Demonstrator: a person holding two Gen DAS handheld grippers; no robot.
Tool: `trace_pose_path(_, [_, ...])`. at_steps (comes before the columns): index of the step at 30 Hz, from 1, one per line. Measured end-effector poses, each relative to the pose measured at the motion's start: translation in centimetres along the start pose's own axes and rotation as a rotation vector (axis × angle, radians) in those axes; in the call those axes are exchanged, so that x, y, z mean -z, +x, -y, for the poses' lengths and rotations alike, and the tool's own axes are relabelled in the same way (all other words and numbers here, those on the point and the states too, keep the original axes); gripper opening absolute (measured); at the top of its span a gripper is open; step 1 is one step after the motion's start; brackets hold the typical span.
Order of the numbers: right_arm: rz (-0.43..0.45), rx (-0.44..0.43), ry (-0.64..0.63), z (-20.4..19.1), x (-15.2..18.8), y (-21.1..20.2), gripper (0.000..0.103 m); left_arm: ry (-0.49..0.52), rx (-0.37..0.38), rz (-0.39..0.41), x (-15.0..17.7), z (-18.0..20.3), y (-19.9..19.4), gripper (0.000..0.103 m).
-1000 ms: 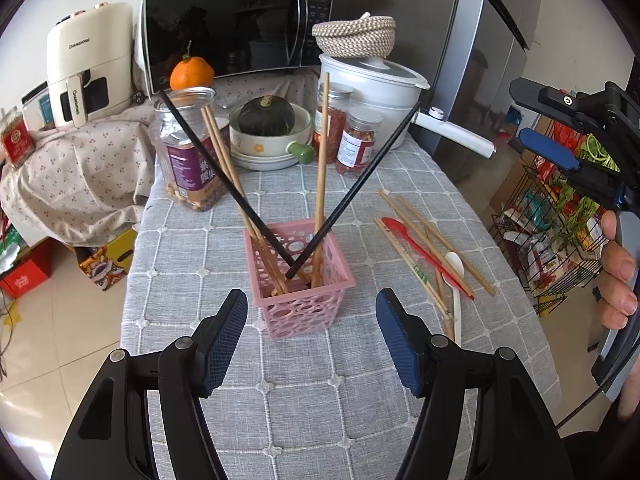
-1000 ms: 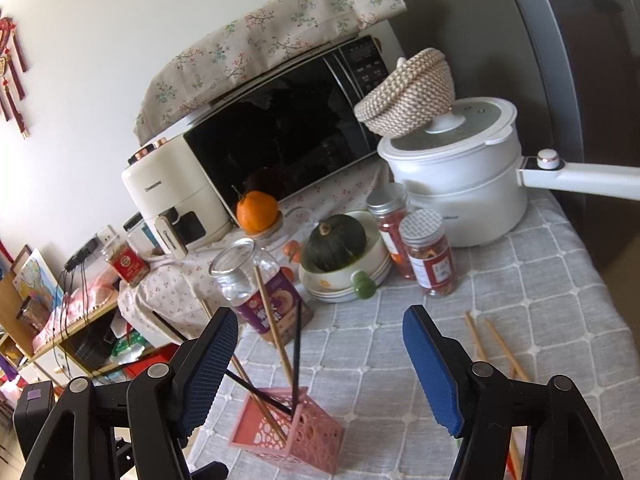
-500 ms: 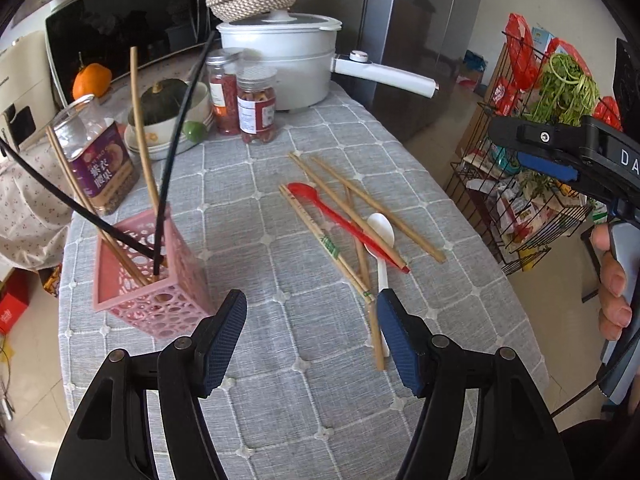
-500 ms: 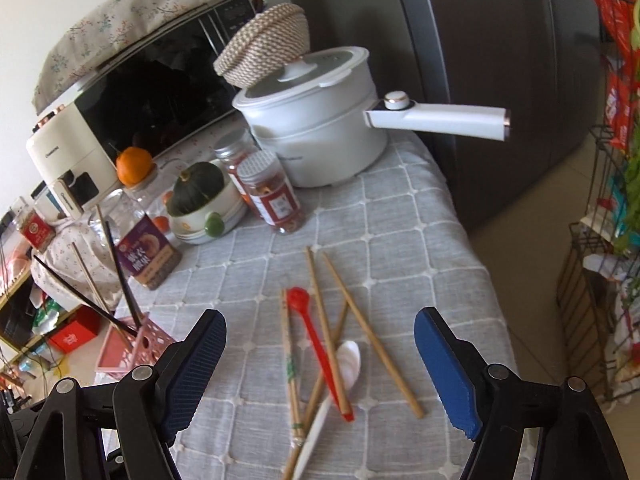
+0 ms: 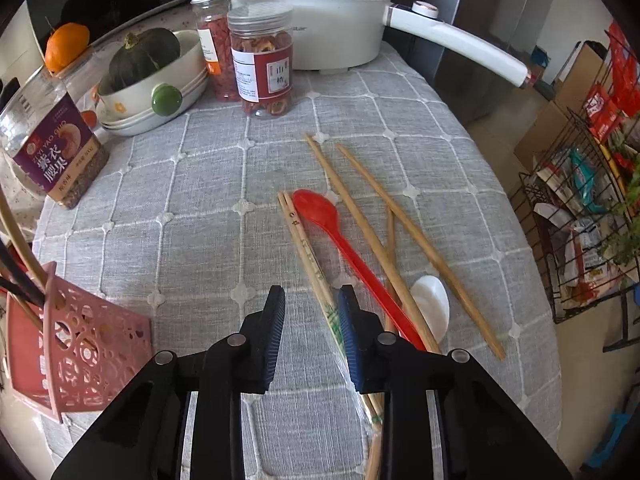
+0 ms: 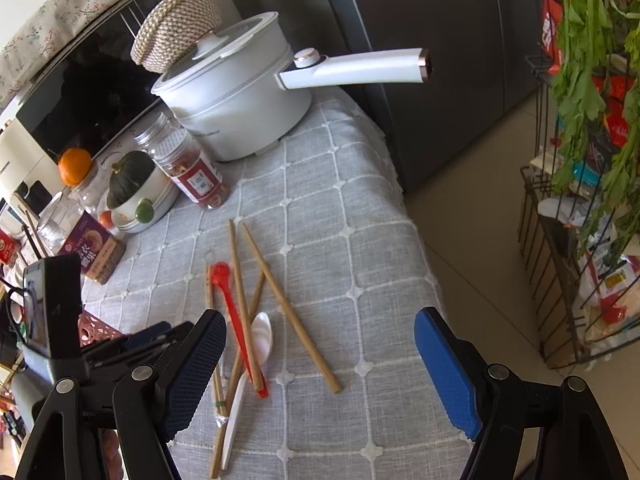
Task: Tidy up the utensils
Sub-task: 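Move the left tool to the green-labelled wooden chopstick pair and grasp it, then lift the wrapped chopstick pair with the left tool while the right tool grasps a wooden chopstick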
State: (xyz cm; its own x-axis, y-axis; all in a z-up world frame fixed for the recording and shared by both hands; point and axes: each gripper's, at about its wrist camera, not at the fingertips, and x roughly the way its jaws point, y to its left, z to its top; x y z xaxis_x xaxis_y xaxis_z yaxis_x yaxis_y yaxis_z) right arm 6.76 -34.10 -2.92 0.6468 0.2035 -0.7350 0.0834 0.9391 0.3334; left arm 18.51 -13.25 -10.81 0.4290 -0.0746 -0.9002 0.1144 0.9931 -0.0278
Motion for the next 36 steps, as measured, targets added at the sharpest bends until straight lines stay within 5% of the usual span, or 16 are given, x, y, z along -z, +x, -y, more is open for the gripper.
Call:
trace_pose_path(9, [-0.046,0.009,0.004,0.6,0.2,1.1,0.082,-0.126,-0.016,-0.084,-2.7,-1.0,5.2,0.019])
trace_pose_path(16, [-0.08,0.025,0.009,0.9,0.2,2.1,0.082,-0.111,0.014,-0.062,-2.8,-1.2,4.9,0.01])
trace_pose_path(33, [-0.151,0.048,-0.027,-1.4,-0.1,5.5,0.082,0.055,0.245,0.168,5.6,-2.6,-11.8,0.01])
trace_pose_path(36, [-0.18,0.036,-0.026,-2.2,-0.6,7.0,0.075,0.059,0.263,0.242,7.5,-4.1,-14.0,0.01])
